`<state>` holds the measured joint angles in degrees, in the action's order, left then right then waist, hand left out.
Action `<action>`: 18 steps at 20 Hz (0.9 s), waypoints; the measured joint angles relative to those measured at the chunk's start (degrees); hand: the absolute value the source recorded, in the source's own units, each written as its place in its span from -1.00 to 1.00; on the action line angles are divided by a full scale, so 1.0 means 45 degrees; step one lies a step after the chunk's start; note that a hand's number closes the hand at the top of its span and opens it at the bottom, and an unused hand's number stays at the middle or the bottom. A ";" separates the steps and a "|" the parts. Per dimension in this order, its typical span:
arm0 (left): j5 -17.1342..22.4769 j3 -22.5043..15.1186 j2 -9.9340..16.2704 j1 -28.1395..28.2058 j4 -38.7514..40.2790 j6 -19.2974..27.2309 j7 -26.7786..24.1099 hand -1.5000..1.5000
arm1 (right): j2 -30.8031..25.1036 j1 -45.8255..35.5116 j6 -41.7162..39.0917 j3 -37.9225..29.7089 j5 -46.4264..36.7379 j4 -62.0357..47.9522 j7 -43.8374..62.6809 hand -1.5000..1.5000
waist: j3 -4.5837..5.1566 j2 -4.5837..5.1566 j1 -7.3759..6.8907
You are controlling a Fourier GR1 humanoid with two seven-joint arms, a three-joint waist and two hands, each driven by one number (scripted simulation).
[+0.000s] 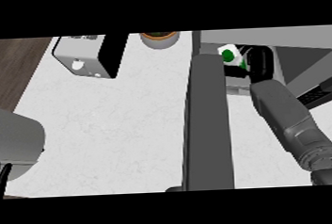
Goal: Pick up the milk, place it into the microwave and close the microwave
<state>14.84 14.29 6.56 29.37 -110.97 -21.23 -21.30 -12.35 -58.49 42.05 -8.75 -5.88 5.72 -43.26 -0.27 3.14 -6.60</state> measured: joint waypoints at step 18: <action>-0.0218 -0.0101 0.0080 -0.1003 0.0883 0.0112 0.0221 -1.00 | -0.0321 0.0109 0.0627 0.0512 -0.0752 -0.0590 0.0542 -1.00 | -0.0019 0.0192 -0.0412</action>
<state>13.86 13.84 6.93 24.86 -106.99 -20.72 -20.30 -13.80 -58.00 44.88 -6.44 -9.27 3.07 -40.82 -0.35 4.01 -8.45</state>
